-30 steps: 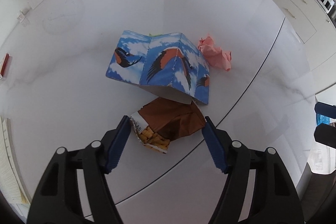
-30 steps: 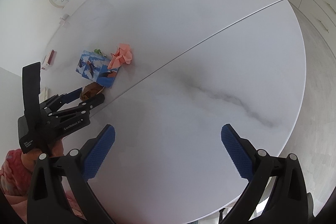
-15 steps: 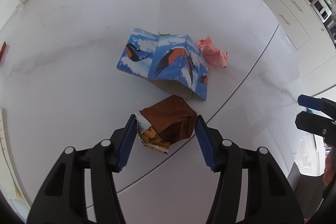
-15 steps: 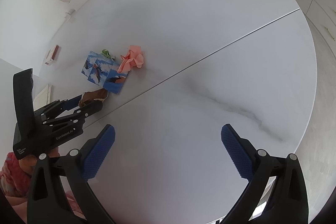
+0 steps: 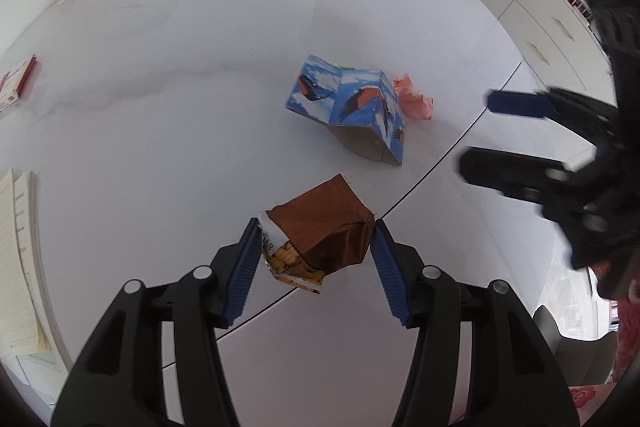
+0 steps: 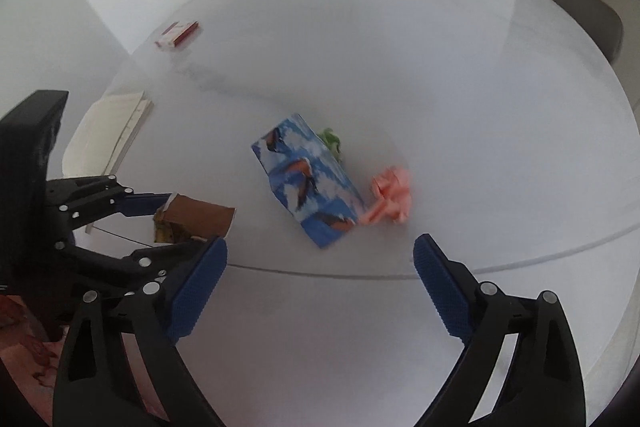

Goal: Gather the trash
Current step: 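Grasp the brown snack wrapper with the left tool while the right tool grasps the bird-print box, then carry the wrapper and box to the bin and release both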

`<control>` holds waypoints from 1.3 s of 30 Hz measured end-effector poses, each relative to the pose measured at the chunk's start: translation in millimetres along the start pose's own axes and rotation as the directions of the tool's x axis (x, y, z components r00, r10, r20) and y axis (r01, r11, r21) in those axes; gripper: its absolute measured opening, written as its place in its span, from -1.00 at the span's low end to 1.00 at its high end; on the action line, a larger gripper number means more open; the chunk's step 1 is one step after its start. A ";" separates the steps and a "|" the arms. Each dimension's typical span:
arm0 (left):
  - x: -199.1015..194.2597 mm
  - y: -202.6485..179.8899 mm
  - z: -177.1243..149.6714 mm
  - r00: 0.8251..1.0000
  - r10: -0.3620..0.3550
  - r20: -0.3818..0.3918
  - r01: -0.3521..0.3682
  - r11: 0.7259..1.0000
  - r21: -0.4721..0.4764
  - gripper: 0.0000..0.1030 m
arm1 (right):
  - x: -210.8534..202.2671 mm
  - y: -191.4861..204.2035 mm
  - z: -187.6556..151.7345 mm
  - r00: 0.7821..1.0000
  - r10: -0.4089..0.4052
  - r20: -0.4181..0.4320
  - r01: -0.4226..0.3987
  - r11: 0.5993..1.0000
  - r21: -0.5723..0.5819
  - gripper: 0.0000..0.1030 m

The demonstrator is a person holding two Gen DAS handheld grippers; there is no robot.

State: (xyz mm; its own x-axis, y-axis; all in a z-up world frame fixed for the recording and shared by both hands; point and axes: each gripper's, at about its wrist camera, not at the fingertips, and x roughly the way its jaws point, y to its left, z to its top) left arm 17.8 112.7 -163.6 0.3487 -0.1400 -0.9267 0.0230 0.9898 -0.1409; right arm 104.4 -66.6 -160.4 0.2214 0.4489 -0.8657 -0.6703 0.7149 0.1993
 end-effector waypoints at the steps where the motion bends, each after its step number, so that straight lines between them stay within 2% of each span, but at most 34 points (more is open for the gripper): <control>1: -3.6 2.6 -1.2 1.000 -0.002 0.006 0.002 1.000 -0.008 0.05 | 7.0 5.7 7.0 1.000 -0.003 -0.001 0.003 0.999 -0.044 0.73; 5: -15.5 15.4 -6.7 0.999 0.001 0.032 0.000 0.999 -0.048 0.05 | 37.1 20.8 24.8 0.999 -0.032 -0.035 0.025 0.986 -0.167 0.48; 9: -20.7 26.5 -11.4 0.999 0.009 0.047 -0.004 0.995 -0.102 0.05 | 65.7 29.6 31.0 0.992 -0.089 -0.086 0.066 0.968 -0.241 0.11; 14: -26.8 37.5 -15.2 0.998 0.019 0.064 -0.009 0.989 -0.148 0.05 | 66.4 26.9 30.8 0.994 -0.082 -0.079 0.062 0.972 -0.229 0.00; 16: -30.3 42.6 -18.0 0.997 0.020 0.068 -0.010 0.988 -0.155 0.05 | 60.2 25.9 30.1 0.996 -0.049 -0.074 0.033 0.980 -0.196 -0.01; 20: -41.2 45.9 -34.2 0.997 0.015 0.076 -0.003 0.986 -0.165 0.05 | 44.9 21.1 22.8 0.996 0.071 -0.061 -0.076 0.994 -0.080 -0.01; 23: -43.8 34.6 -35.0 0.997 0.008 0.082 0.005 0.988 -0.157 0.05 | 33.2 17.3 9.0 0.982 0.185 -0.039 -0.183 0.982 0.040 -0.01; 26: -49.0 28.3 -31.5 0.996 0.001 0.091 0.011 0.991 -0.134 0.05 | 19.4 16.6 -10.8 0.974 0.228 -0.012 -0.225 0.967 0.117 -0.01; 32: -55.5 1.8 -31.0 0.993 -0.037 0.109 0.042 0.998 -0.047 0.05 | -25.3 10.2 -63.7 0.983 0.177 0.044 -0.182 0.958 0.224 -0.01; 35: -59.2 -18.4 -32.5 0.992 -0.069 0.108 0.068 0.998 0.017 0.05 | -60.9 1.9 -98.9 0.990 0.105 0.098 -0.130 0.947 0.295 -0.01; 39: -62.9 -53.0 -39.8 0.988 -0.129 0.087 0.119 0.987 0.111 0.05 | -107.3 -14.2 -150.3 0.987 0.004 0.158 -0.070 0.910 0.409 -0.01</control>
State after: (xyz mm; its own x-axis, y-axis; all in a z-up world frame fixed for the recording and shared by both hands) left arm -42.6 67.9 -111.7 0.4229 -0.2638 -0.8669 0.1684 0.9629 -0.2109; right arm -16.3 -205.4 -139.4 0.3279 0.5312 -0.7812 -0.3356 0.8385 0.4293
